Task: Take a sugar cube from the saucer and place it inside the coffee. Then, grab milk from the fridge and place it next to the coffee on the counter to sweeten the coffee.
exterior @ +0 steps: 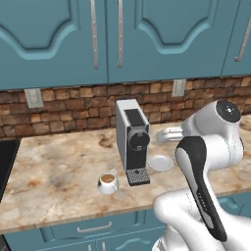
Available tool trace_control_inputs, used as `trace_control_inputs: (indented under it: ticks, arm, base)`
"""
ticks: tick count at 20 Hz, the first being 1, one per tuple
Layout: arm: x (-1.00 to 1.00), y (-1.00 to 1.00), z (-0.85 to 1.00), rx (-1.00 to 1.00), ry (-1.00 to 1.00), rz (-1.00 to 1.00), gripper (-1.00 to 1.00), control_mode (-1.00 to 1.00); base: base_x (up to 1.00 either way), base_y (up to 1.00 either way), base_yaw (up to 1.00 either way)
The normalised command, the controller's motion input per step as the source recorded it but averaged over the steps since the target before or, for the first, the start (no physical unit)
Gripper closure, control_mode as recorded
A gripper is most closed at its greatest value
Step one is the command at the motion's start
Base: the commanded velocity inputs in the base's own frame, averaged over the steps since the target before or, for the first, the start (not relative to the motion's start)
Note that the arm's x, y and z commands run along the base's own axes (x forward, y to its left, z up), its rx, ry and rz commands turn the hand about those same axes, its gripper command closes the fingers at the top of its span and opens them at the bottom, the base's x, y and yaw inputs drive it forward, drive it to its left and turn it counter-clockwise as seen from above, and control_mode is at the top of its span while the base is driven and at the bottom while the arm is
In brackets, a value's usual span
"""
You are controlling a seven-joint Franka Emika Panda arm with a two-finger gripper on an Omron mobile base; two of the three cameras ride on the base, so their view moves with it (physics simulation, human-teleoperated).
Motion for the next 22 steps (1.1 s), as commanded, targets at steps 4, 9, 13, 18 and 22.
trace_control_inputs:
  ticks: [4,9,13,18,22]
  arm:
    - [0.00,0.00,0.00,0.00,0.00,0.00,-1.00,1.00]
    - [0.00,0.00,0.00,0.00,0.00,0.00,-1.00,1.00]
    - [0.00,0.00,0.00,0.00,0.00,0.00,-1.00,1.00]
    - [0.00,0.00,0.00,0.00,0.00,0.00,-1.00,1.00]
    - [0.00,0.00,0.00,0.00,0.00,0.00,-1.00,1.00]
  base:
    - [-0.77,0.00,0.22]
    - [-0.52,0.06,0.61]
    - [-0.23,0.02,0.98]
    - [-0.09,0.04,1.00]
    - [-0.02,0.10,0.98]
